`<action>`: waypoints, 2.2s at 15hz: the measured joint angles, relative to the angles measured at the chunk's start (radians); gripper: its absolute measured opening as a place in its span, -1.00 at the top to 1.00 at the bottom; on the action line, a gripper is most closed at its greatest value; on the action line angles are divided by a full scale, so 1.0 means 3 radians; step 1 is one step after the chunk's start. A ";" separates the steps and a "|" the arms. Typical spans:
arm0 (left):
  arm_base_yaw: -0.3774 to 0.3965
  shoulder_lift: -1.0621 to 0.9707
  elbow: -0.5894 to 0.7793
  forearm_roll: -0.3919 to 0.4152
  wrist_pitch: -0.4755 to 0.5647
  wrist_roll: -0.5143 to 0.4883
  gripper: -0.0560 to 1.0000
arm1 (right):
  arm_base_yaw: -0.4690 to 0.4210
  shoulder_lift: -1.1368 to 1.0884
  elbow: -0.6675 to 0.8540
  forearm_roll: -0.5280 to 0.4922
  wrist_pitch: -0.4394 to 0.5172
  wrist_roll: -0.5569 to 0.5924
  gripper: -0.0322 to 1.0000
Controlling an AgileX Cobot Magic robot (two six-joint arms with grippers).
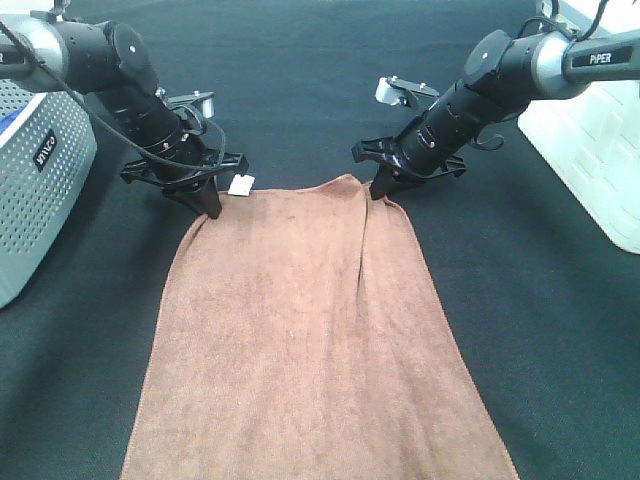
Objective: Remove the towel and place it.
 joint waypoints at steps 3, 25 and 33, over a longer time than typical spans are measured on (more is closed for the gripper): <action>-0.0010 0.0000 0.0000 0.0030 -0.0030 0.0120 0.88 | 0.0020 -0.0007 0.0000 -0.0107 -0.0023 0.0000 0.94; -0.0020 0.0010 -0.0557 0.0623 -0.1753 0.0133 0.89 | 0.0037 -0.0193 -0.0463 -0.1057 -0.1480 0.0297 0.94; -0.0020 0.0150 -0.0563 0.0643 -0.2243 0.0273 0.89 | 0.0010 0.0030 -0.0637 -0.1053 -0.1703 0.0297 0.94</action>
